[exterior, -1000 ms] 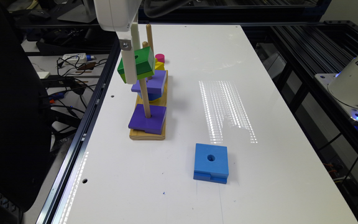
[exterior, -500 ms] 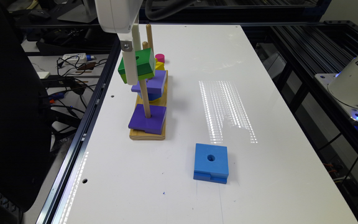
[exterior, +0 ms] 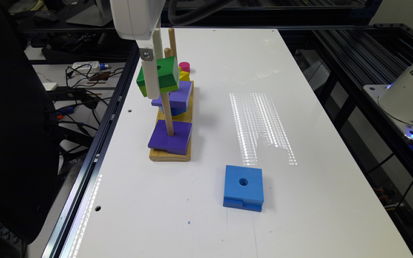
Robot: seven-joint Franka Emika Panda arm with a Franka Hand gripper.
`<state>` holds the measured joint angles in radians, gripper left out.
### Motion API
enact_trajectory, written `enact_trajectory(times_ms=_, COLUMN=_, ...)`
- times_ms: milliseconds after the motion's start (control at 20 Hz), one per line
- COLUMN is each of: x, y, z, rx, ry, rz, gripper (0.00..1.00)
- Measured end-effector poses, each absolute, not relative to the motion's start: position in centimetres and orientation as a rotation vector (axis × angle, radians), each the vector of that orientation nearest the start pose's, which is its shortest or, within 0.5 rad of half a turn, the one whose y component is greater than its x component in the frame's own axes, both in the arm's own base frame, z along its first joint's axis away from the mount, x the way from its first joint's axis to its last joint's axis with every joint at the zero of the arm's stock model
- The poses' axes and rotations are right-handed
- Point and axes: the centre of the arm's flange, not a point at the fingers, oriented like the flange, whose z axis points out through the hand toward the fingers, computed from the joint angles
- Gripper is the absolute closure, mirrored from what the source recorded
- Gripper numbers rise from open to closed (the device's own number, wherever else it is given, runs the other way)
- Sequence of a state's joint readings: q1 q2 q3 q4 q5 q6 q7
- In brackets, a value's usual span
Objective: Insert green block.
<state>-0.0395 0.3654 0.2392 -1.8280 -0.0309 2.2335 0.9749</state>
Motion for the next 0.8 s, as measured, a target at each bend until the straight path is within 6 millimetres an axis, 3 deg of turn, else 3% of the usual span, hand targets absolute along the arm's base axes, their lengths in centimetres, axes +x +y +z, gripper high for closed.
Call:
enact_trajectory(times_ms=400, x=63.2, y=11.6, z=34.2, rx=-2.839, ry=1.157, rz=-0.008, gripper=1.00)
enact_trajectory(times_ms=800, x=63.3, y=11.6, z=32.0, rx=-2.852, ry=1.154, rz=0.014, gripper=1.00)
